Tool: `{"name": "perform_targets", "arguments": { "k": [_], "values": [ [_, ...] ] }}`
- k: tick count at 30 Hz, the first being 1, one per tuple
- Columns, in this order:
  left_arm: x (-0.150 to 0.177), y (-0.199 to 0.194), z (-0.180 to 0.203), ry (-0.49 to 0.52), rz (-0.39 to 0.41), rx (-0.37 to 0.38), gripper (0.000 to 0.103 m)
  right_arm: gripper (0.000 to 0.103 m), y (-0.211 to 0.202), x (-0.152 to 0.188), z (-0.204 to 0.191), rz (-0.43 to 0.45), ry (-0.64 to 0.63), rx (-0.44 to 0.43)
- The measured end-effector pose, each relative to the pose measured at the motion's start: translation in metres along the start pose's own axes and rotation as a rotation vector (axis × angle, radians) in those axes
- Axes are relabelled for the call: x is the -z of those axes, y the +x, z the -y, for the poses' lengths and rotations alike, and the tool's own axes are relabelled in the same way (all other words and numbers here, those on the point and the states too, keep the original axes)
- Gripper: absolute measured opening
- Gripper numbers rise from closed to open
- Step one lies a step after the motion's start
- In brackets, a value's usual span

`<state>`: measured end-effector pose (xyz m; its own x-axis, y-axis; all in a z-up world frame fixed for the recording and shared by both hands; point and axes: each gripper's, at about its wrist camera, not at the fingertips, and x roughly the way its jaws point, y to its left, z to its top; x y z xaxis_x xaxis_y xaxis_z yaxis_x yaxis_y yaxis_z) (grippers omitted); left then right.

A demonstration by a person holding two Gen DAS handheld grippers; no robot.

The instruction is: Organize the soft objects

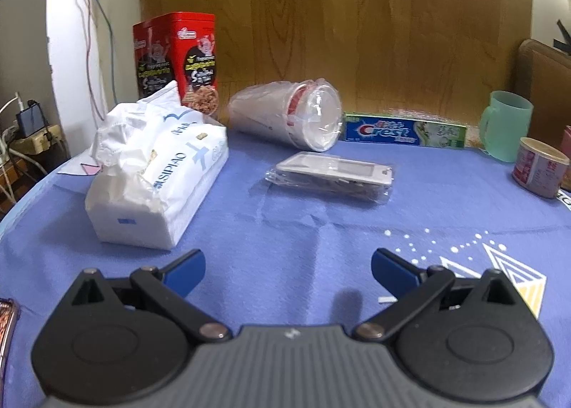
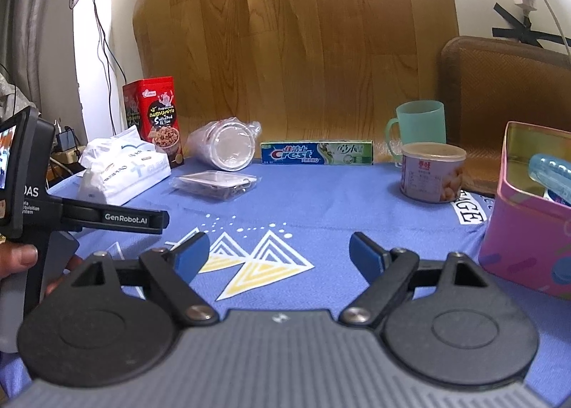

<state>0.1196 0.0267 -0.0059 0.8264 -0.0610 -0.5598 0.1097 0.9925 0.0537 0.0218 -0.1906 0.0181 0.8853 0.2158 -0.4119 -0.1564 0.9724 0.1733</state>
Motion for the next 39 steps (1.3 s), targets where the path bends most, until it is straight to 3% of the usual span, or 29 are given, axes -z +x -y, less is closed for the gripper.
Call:
{"name": "perform_targets", "arguments": {
  "k": [19, 26, 30, 34, 39],
  "values": [
    [0.004, -0.013, 0.005, 0.037, 0.059, 0.062, 0.103, 0.088, 0.001, 0.000, 0.000, -0.013, -0.004, -0.002],
    [0.005, -0.016, -0.008, -0.049, 0.080, 0.061, 0.103, 0.088, 0.012, -0.004, 0.001, -0.086, -0.005, -0.026],
    [0.003, -0.015, -0.031, -0.188, 0.089, 0.054, 0.103, 0.088, 0.037, -0.025, -0.002, -0.131, -0.077, -0.068],
    [0.002, -0.007, -0.054, -0.325, 0.063, 0.055, 0.103, 0.095, 0.086, -0.050, -0.013, -0.178, -0.169, -0.157],
    [0.003, -0.008, -0.057, -0.354, 0.075, 0.048, 0.103, 0.095, 0.162, -0.062, -0.038, -0.245, -0.297, -0.200]
  ]
}}
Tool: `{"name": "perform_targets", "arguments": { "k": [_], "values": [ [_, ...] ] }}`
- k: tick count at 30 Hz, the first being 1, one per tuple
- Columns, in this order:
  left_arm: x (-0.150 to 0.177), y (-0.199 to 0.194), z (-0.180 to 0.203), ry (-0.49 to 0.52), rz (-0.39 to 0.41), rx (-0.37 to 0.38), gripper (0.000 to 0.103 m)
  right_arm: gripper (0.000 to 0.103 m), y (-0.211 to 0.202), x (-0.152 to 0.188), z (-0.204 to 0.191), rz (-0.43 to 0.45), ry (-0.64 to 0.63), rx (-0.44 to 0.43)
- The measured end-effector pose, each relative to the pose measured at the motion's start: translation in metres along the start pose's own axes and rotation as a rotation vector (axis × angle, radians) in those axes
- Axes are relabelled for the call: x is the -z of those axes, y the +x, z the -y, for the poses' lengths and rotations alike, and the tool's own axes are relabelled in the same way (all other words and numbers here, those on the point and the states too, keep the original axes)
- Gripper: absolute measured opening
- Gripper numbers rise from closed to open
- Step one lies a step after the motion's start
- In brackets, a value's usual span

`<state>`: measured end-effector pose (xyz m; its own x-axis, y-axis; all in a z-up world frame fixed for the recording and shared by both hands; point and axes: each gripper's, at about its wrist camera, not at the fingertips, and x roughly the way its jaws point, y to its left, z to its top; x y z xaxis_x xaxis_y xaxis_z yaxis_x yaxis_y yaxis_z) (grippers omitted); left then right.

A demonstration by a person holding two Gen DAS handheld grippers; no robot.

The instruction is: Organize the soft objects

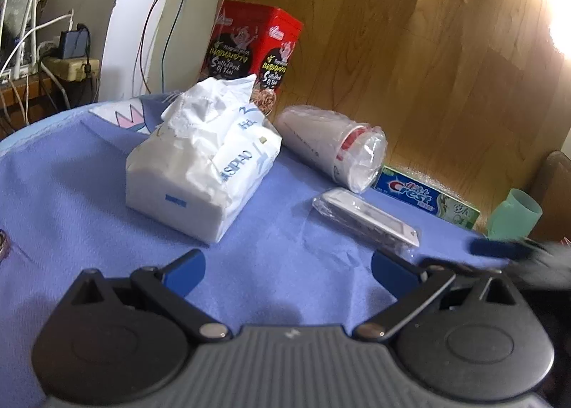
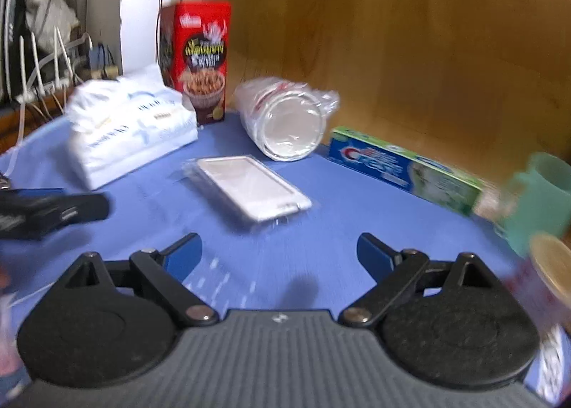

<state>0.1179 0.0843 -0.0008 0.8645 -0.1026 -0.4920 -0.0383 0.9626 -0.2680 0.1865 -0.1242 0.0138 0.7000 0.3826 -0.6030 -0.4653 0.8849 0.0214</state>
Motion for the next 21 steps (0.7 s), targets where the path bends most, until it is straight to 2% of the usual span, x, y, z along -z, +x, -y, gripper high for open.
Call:
{"name": "perform_targets", "arguments": {
  "k": [5, 8, 9, 10, 13, 16, 21],
  "values": [
    [0.001, 0.000, 0.003, 0.014, 0.010, -0.002, 0.103, 0.097, 0.051, -0.022, -0.002, -0.065, -0.006, -0.096],
    [0.000, 0.001, 0.002, 0.002, 0.004, -0.001, 0.103, 0.098, 0.070, -0.028, -0.008, -0.098, -0.046, -0.089],
    [0.001, 0.001, 0.002, 0.000, 0.005, -0.001, 0.103, 0.095, 0.070, -0.030, -0.005, -0.109, -0.027, -0.101],
    [0.001, 0.000, 0.002, 0.000, 0.006, -0.001, 0.103, 0.084, 0.070, -0.031, -0.002, -0.117, -0.006, -0.109],
    [0.001, 0.001, 0.002, 0.000, 0.005, -0.001, 0.103, 0.065, 0.058, -0.027, -0.002, -0.102, 0.004, -0.085],
    [0.001, 0.001, 0.001, -0.004, 0.005, 0.003, 0.103, 0.062, 0.044, -0.018, -0.001, -0.091, 0.018, -0.058],
    [0.001, -0.001, 0.001, -0.006, 0.012, 0.010, 0.103, 0.061, -0.007, 0.012, 0.003, -0.064, 0.080, -0.020]
  ]
}}
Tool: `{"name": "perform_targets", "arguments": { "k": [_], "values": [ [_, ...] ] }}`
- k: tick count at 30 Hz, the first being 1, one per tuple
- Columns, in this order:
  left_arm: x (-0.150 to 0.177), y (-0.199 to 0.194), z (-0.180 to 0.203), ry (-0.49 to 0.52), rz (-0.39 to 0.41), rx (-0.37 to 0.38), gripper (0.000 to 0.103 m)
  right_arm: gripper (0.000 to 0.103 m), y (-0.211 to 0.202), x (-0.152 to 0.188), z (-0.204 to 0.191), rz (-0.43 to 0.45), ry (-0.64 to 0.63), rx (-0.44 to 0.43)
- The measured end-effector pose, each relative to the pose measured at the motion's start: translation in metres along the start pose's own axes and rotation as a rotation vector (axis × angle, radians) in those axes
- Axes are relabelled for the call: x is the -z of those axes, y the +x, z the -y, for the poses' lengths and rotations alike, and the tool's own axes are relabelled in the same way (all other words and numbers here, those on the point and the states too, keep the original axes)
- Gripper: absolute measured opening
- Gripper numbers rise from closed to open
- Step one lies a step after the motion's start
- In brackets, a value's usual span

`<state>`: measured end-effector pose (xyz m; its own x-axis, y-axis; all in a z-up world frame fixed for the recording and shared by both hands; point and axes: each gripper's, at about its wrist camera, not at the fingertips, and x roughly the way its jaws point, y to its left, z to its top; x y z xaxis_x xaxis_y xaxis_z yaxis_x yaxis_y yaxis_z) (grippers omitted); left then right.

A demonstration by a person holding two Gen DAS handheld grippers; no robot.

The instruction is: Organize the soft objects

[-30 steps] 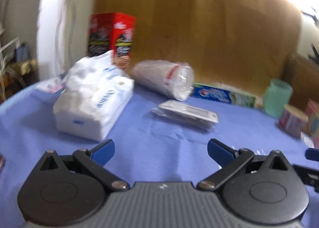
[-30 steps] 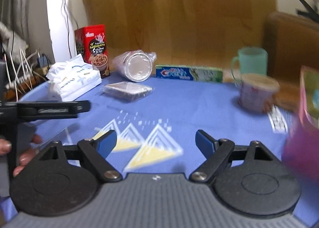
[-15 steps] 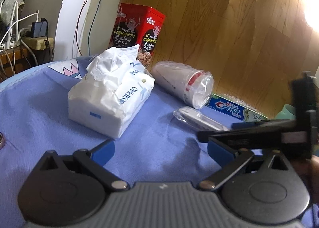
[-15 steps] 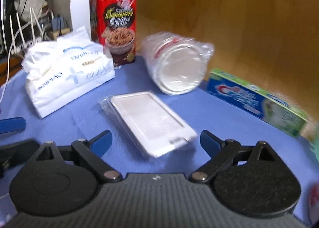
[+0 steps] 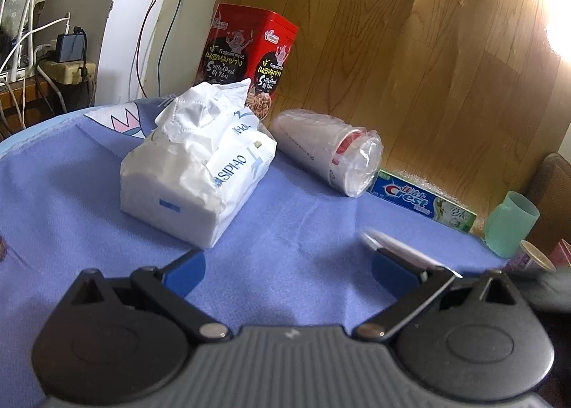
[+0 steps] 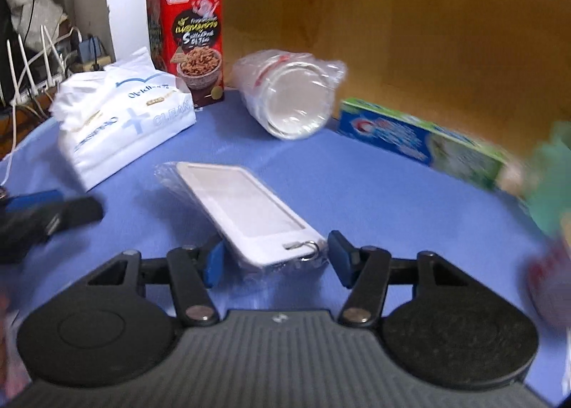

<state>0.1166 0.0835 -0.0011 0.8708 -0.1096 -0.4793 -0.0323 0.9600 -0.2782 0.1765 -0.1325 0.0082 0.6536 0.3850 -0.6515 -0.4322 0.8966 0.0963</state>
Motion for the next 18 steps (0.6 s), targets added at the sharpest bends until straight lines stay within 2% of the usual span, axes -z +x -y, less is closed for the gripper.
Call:
{"name": "perform_targets", "arguments": {
  "k": [4, 8, 13, 14, 16, 17, 18],
  "values": [
    [0.000, -0.001, 0.001, 0.014, 0.006, 0.038, 0.103, 0.061, -0.063, 0.042, 0.004, 0.026, 0.031, 0.035],
    [0.003, -0.003, 0.009, 0.060, 0.010, 0.081, 0.103, 0.061, -0.137, 0.095, 0.014, 0.093, 0.072, 0.121],
    [0.010, -0.004, 0.033, 0.166, -0.043, 0.146, 0.103, 0.061, -0.205, 0.168, 0.029, 0.132, 0.123, 0.356],
    [0.014, -0.006, 0.041, 0.162, -0.067, 0.191, 0.103, 0.062, -0.215, 0.180, 0.033, 0.128, 0.147, 0.389],
    [0.024, -0.015, 0.063, 0.134, -0.131, 0.337, 0.103, 0.064, -0.232, 0.200, 0.039, 0.121, 0.209, 0.430],
    [0.030, -0.021, 0.079, 0.141, -0.162, 0.413, 0.103, 0.067, -0.240, 0.208, 0.042, 0.126, 0.231, 0.452],
    [0.037, -0.027, 0.098, 0.160, -0.193, 0.492, 0.103, 0.075, -0.246, 0.213, 0.043, 0.128, 0.242, 0.465]
  ]
}}
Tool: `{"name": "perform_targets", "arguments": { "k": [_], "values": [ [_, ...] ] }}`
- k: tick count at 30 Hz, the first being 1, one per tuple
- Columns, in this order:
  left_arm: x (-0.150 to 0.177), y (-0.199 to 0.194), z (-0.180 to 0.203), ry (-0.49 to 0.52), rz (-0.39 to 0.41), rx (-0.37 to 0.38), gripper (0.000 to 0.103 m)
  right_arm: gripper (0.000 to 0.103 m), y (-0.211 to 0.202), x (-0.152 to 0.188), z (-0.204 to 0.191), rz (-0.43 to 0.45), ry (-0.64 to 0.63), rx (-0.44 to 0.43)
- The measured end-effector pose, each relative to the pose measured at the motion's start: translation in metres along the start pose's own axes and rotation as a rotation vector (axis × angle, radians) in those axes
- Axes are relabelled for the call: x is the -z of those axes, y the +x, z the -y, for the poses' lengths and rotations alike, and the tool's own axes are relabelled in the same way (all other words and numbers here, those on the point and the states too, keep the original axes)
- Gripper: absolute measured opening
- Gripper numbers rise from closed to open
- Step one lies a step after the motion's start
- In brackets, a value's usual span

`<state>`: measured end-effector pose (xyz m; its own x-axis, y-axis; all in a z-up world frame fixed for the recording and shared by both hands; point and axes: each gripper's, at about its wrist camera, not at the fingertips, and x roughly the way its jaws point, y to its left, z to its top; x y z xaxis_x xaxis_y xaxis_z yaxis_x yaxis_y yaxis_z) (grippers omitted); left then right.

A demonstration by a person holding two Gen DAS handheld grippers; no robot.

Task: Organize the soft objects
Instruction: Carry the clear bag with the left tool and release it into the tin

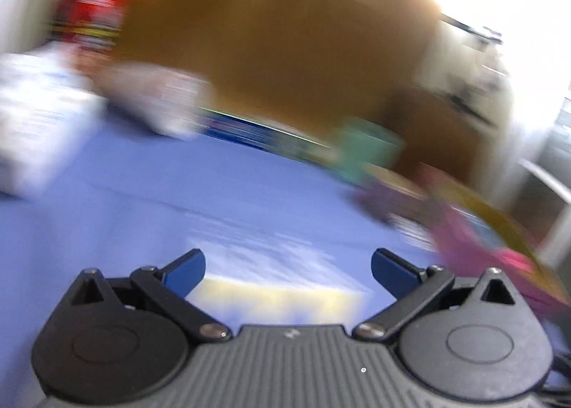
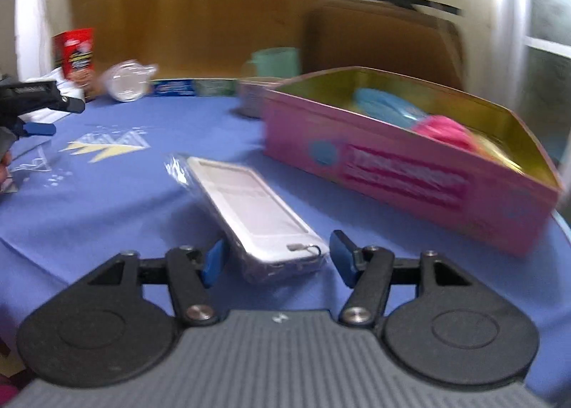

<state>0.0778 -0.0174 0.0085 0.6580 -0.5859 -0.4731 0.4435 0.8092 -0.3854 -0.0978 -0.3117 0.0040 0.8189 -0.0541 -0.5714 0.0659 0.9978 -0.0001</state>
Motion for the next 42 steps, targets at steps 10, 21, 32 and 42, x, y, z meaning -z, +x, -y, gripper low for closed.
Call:
{"name": "perform_targets", "arguments": {
  "k": [10, 21, 32, 42],
  "values": [
    [0.039, 0.058, 0.140, 0.190, -0.316, 0.376, 0.082, 0.084, -0.015, 0.022, 0.011, 0.008, 0.031, -0.043],
    [0.061, 0.064, 0.176, 0.323, -0.382, 0.391, 0.057, 0.065, -0.013, 0.028, 0.018, 0.081, 0.056, -0.048],
    [-0.007, 0.074, 0.244, 0.462, -0.158, 0.388, 0.074, 0.065, -0.025, -0.036, 0.066, 0.305, 0.118, -0.014],
    [-0.019, 0.117, 0.234, 0.403, -0.094, 0.119, 0.095, 0.074, 0.037, -0.058, 0.084, 0.277, 0.182, 0.090]
  ]
}}
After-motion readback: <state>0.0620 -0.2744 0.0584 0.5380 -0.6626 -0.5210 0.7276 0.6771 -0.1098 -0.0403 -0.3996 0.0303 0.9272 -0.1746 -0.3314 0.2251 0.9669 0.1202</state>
